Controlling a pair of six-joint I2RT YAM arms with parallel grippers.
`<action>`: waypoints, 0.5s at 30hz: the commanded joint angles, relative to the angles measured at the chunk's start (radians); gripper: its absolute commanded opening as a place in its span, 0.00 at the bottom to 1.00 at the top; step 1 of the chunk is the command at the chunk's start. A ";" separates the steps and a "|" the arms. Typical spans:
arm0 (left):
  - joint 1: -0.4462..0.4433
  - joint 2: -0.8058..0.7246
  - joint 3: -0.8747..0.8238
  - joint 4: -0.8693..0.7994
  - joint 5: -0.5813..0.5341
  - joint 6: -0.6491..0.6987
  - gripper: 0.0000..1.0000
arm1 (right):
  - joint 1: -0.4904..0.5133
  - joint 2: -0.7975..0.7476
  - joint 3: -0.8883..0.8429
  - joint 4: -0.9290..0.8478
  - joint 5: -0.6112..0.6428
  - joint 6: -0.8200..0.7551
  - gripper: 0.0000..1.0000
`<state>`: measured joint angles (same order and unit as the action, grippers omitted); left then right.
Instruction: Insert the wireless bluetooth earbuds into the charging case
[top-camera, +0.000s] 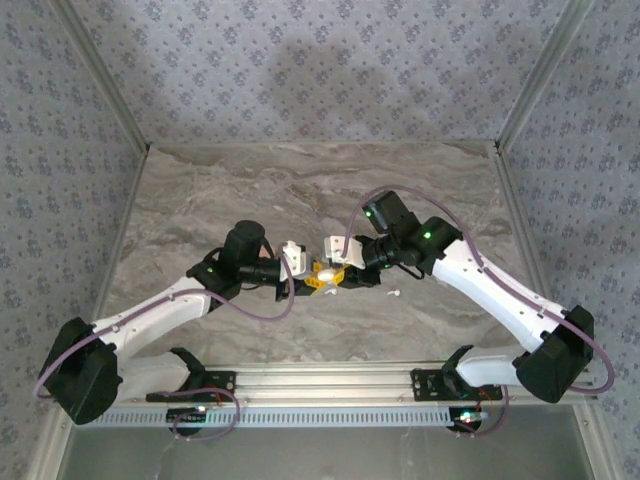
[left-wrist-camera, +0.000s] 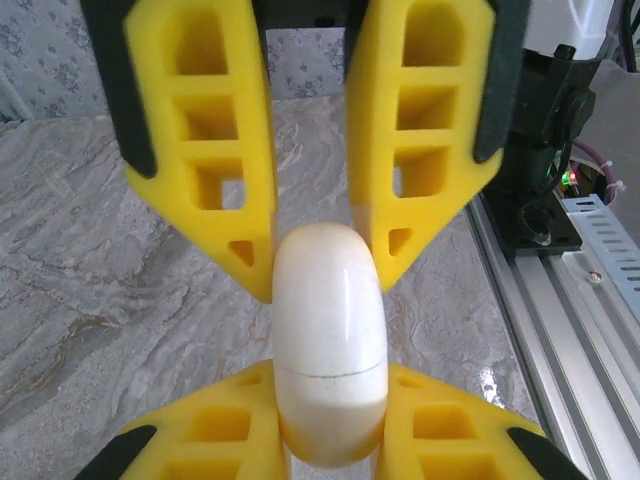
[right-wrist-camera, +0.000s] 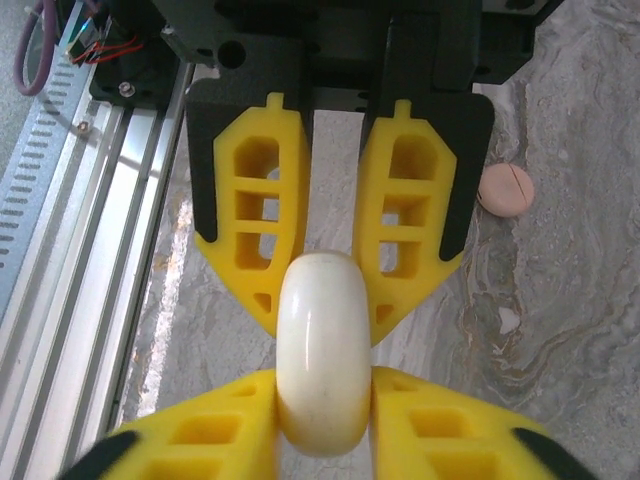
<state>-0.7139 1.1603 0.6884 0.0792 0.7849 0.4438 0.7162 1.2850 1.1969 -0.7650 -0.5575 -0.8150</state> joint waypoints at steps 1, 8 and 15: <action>-0.007 -0.004 0.030 -0.002 0.039 -0.001 0.18 | 0.003 -0.017 -0.033 0.078 0.028 0.030 0.38; -0.007 -0.005 0.029 0.005 0.037 -0.001 0.18 | -0.038 -0.049 -0.074 0.159 0.073 0.090 0.44; -0.006 -0.004 0.028 0.003 0.037 -0.002 0.18 | -0.124 -0.095 -0.115 0.257 -0.001 0.143 0.45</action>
<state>-0.7120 1.1606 0.6926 0.1043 0.7422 0.4370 0.6392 1.2205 1.0973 -0.6033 -0.5755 -0.7162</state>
